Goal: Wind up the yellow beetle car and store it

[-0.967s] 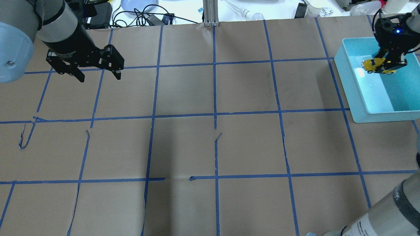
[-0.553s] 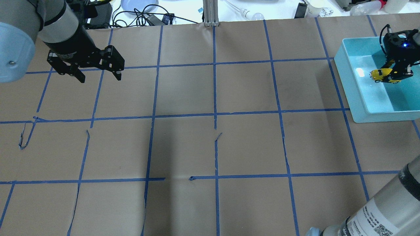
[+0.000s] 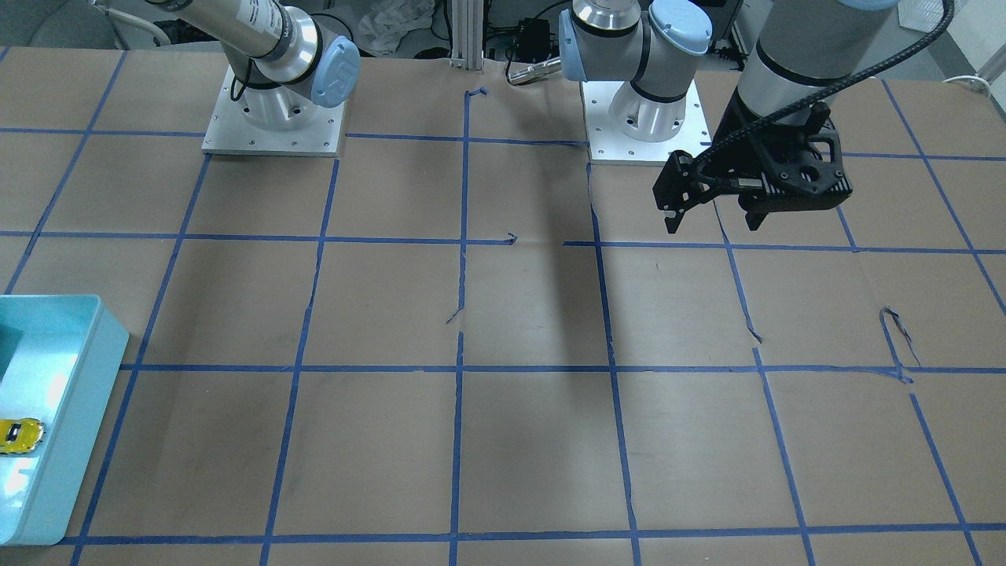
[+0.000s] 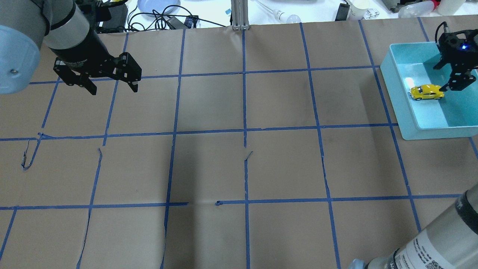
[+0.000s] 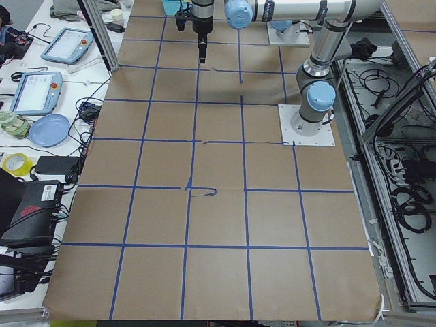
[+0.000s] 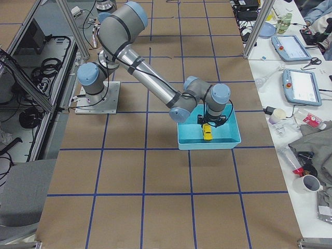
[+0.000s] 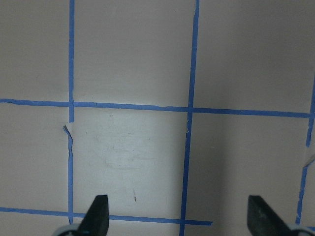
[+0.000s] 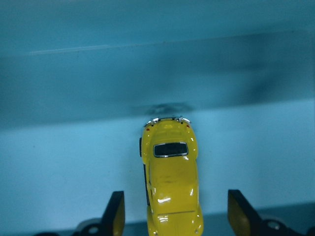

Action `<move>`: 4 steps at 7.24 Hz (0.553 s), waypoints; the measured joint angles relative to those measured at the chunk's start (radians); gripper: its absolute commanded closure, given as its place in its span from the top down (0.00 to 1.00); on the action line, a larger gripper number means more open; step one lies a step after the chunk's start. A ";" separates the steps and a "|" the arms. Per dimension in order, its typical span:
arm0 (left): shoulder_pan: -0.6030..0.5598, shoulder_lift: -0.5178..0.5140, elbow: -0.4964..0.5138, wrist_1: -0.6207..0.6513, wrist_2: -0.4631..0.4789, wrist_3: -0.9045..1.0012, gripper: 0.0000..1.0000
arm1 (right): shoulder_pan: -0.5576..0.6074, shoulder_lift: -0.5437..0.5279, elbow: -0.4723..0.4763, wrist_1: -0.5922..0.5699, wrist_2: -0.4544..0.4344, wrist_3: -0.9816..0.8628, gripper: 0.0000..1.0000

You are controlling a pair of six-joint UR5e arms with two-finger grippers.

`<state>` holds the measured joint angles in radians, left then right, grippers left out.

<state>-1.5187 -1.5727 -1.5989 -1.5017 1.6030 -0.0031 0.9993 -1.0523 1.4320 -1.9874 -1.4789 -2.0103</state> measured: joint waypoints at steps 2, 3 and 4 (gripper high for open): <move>0.000 0.000 -0.005 0.001 0.000 0.000 1.00 | 0.045 -0.149 -0.005 0.169 0.114 0.230 1.00; 0.000 0.003 -0.013 0.002 0.000 0.000 1.00 | 0.102 -0.213 -0.004 0.239 0.136 0.401 1.00; 0.000 0.005 -0.019 0.004 0.000 0.000 1.00 | 0.187 -0.264 -0.001 0.281 0.128 0.601 1.00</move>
<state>-1.5187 -1.5678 -1.6183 -1.4981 1.6030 -0.0031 1.1862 -1.3162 1.4312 -1.7062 -1.3505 -1.4097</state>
